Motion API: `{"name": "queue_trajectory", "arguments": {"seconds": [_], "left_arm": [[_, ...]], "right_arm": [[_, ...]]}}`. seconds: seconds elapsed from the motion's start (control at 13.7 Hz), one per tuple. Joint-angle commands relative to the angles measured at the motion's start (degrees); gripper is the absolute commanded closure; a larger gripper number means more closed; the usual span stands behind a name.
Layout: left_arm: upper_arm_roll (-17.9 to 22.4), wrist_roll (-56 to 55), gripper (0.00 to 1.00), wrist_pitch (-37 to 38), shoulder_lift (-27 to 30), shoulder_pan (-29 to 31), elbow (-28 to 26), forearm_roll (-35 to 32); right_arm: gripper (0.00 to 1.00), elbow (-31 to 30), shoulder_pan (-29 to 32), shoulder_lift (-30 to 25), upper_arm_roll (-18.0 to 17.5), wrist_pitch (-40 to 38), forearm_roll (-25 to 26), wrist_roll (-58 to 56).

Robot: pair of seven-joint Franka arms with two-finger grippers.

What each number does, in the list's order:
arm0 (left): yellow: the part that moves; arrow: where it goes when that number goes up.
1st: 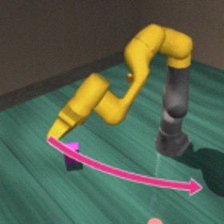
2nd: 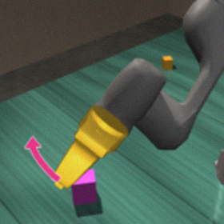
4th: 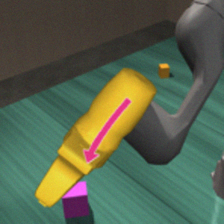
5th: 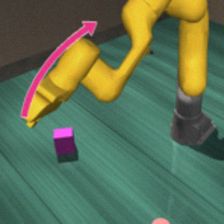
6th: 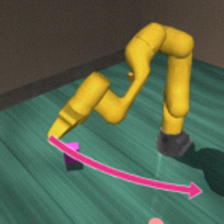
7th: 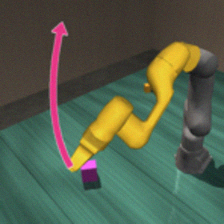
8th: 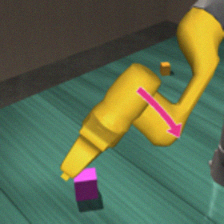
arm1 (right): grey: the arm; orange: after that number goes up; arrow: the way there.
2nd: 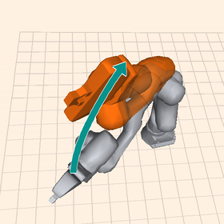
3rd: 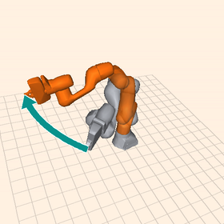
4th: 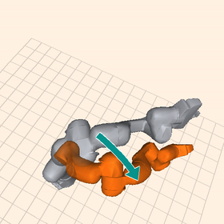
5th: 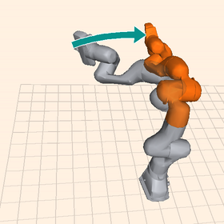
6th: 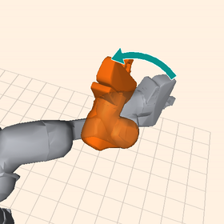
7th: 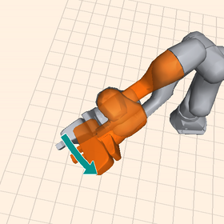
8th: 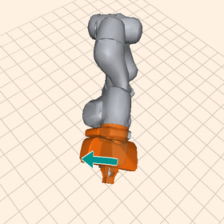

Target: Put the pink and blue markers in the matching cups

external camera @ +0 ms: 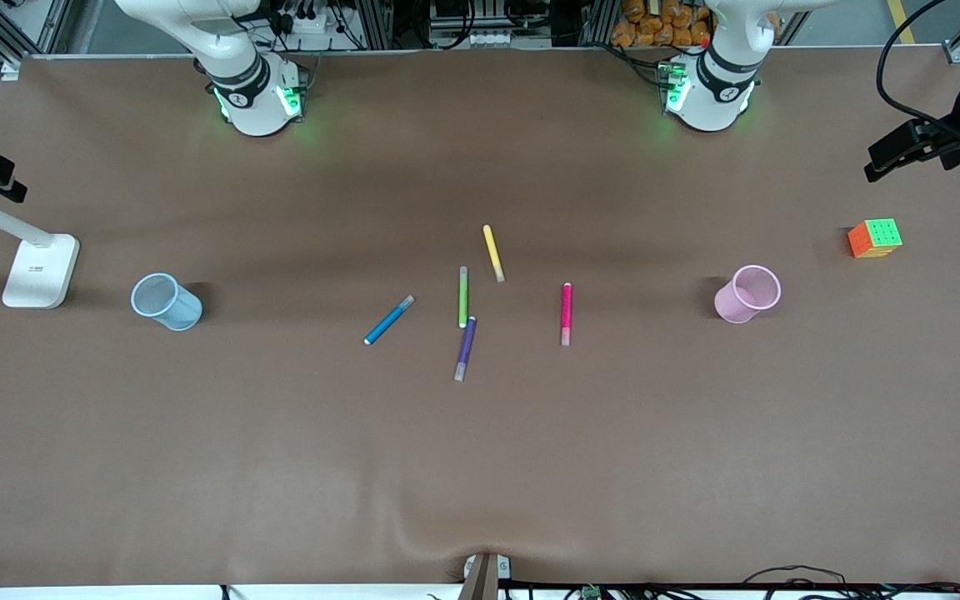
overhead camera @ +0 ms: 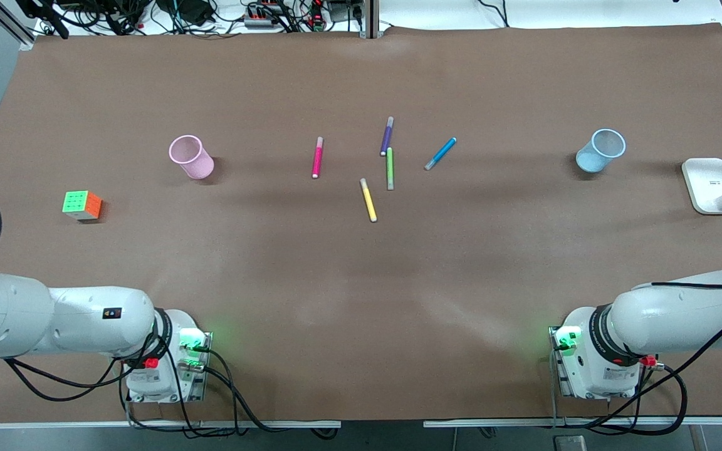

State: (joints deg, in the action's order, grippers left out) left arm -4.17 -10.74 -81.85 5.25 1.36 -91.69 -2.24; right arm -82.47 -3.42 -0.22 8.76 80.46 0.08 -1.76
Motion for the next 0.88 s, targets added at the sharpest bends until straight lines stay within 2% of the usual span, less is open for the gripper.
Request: {"name": "queue_trajectory", "arguments": {"seconds": [0.0, 0.22, 0.44, 0.66, 0.8], "left_arm": [[-0.31, -0.07, 0.00, 1.86, -1.38, -0.04, 1.69, -0.22], [-0.92, 0.10, 0.00, 2.48, -3.84, -0.40, 1.51, 0.56], [-4.43, -2.34, 0.00, 2.57, -6.38, -0.40, 0.63, 0.57], [-7.86, -10.42, 0.00, 2.57, -8.85, -0.48, -0.07, 0.75], [-9.01, -11.93, 0.00, 2.57, -11.13, -0.48, 0.45, 1.18]], "right_arm": [[0.00, -1.47, 0.79, -1.45, -0.67, 0.75, -0.96, 0.53], [0.00, -1.47, 0.96, -1.36, -0.67, 0.75, -0.96, 0.53], [0.00, -1.47, 0.96, -1.36, -0.67, 0.75, -0.96, 0.44], [0.00, -1.47, 1.14, -1.36, -0.67, 0.66, -1.57, 0.44], [0.00, -1.47, 1.14, -1.36, -0.67, 0.66, -1.66, 0.44]]}}
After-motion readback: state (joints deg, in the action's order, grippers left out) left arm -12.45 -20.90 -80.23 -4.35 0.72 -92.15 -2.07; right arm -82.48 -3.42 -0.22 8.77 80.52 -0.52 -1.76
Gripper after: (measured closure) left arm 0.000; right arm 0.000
